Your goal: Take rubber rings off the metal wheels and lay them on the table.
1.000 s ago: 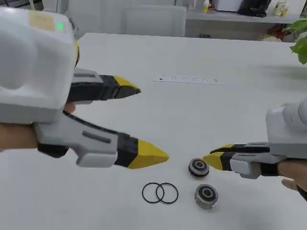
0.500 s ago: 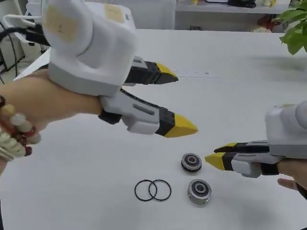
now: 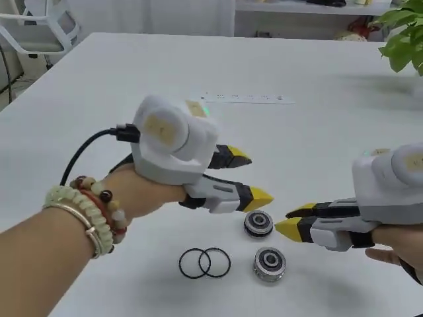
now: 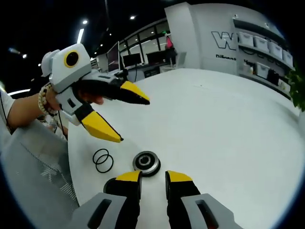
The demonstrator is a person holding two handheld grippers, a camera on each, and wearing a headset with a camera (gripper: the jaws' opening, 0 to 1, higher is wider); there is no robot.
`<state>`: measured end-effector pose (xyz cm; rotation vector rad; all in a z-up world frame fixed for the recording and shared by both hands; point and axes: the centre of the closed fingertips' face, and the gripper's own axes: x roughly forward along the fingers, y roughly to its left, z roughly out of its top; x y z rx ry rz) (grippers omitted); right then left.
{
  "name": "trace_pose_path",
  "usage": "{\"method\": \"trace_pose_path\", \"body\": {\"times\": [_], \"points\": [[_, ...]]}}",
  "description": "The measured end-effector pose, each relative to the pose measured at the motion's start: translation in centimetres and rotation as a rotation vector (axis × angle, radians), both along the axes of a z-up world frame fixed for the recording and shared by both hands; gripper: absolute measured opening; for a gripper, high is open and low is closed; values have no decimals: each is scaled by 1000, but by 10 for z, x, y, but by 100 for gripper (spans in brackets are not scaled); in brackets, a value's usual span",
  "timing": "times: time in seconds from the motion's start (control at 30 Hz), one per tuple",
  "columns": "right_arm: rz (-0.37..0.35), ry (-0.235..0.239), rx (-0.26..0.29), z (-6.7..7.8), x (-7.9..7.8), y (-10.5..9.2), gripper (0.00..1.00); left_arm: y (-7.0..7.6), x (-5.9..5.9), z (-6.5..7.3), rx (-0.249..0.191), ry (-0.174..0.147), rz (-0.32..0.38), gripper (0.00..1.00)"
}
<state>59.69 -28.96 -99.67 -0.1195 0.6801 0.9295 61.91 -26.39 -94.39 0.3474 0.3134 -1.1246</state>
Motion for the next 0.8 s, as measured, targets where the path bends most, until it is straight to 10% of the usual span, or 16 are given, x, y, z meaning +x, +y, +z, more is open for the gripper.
{"method": "trace_pose_path", "body": {"times": [0.33, 0.8], "points": [[-21, 16, 26, -1, 2, -1, 15, -5, -9, -41, 57, 66, -11, 31], [24, 27, -27, -10, -1, 6, 15, -6, -15, -57, 91, 109, -6, 14]]}}
